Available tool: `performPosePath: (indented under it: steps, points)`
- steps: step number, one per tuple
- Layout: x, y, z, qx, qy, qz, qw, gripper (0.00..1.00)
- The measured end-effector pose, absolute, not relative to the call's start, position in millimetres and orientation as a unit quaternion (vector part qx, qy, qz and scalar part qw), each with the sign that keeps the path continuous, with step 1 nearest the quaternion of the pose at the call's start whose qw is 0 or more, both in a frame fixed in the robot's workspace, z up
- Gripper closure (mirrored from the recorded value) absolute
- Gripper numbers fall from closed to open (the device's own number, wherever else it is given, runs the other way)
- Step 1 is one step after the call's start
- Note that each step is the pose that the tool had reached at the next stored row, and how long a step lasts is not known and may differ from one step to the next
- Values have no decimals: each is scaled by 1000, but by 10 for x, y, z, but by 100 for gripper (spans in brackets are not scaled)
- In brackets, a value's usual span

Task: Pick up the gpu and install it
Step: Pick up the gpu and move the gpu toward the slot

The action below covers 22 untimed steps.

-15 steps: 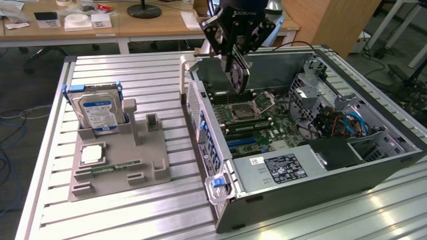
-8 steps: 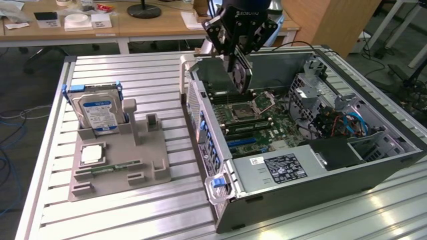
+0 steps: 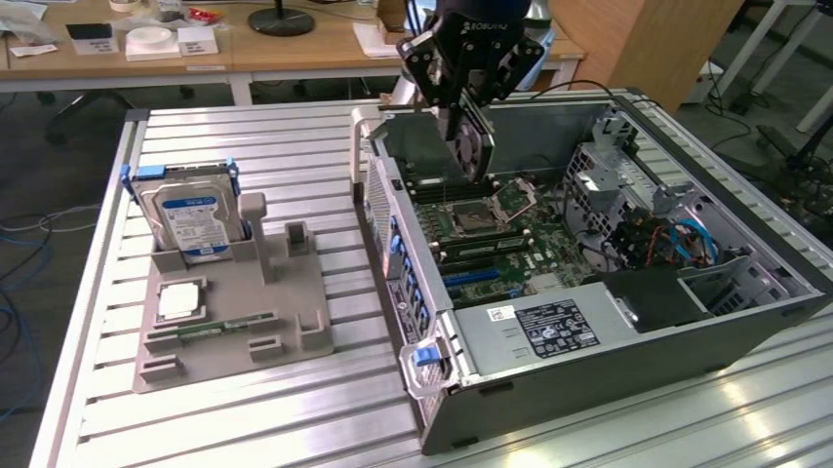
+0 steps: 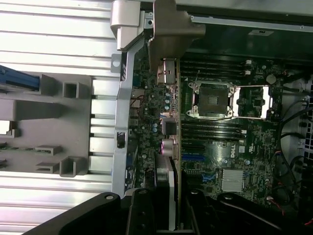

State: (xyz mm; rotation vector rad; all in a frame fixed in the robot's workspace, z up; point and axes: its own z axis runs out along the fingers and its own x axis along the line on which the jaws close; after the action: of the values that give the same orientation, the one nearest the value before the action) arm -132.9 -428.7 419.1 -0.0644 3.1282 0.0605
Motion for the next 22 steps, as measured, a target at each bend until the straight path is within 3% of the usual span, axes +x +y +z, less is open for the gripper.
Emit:
performPosePath:
  steps: [22]
  points:
    - [-1030,-4287,4184,-23,1000,19,6,72]
